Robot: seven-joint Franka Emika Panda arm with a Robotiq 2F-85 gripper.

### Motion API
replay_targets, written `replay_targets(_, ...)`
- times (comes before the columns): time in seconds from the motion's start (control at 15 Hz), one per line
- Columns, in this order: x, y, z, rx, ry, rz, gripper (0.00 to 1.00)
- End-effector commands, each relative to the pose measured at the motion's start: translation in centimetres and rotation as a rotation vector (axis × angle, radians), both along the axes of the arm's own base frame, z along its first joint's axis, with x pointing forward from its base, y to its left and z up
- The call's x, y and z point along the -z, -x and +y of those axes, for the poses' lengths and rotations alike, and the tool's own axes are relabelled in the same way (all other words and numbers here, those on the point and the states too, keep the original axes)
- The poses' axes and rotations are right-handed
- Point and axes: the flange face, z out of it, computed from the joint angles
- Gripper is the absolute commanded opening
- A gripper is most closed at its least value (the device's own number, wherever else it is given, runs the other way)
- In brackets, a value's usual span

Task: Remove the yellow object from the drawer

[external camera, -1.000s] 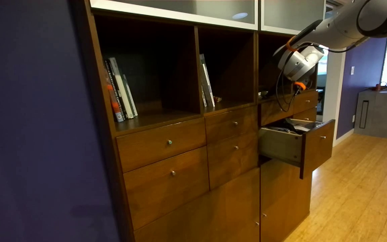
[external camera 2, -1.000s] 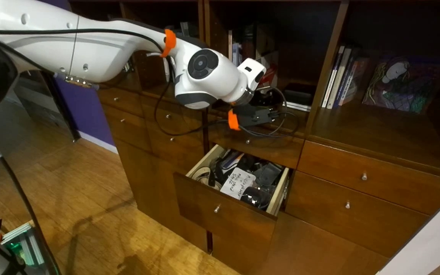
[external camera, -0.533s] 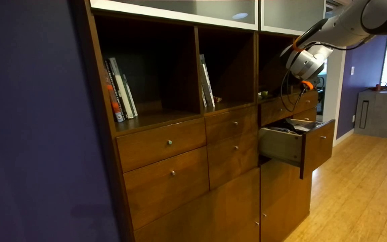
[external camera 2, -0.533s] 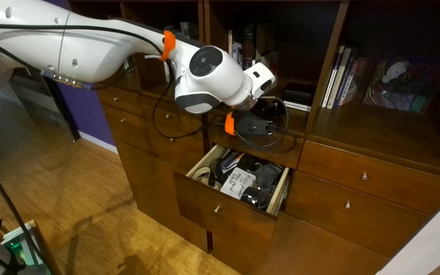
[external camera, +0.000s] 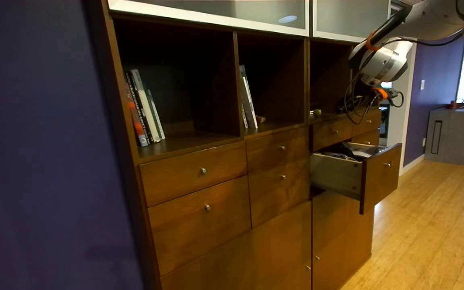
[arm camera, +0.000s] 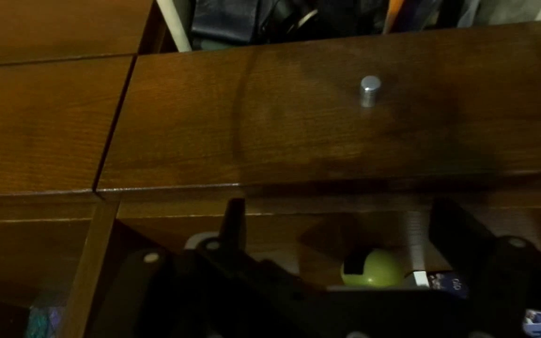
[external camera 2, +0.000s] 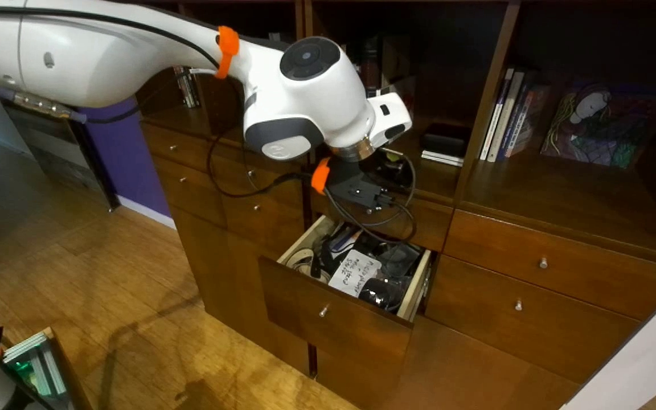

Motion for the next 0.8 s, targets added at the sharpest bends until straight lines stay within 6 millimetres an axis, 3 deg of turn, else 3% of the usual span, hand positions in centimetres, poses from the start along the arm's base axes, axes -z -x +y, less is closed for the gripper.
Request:
replay_targets(0.0,-1.5,2.7,0.2,0.016,-0.097,0.086,1.00)
replay_targets(0.27,-1.8,4.4,0.0,0.005,-0.165,0.202,1.00)
replay_targets(0.73,-1.3,5.9,-0.3,0.074,-0.126,0.367,1.00)
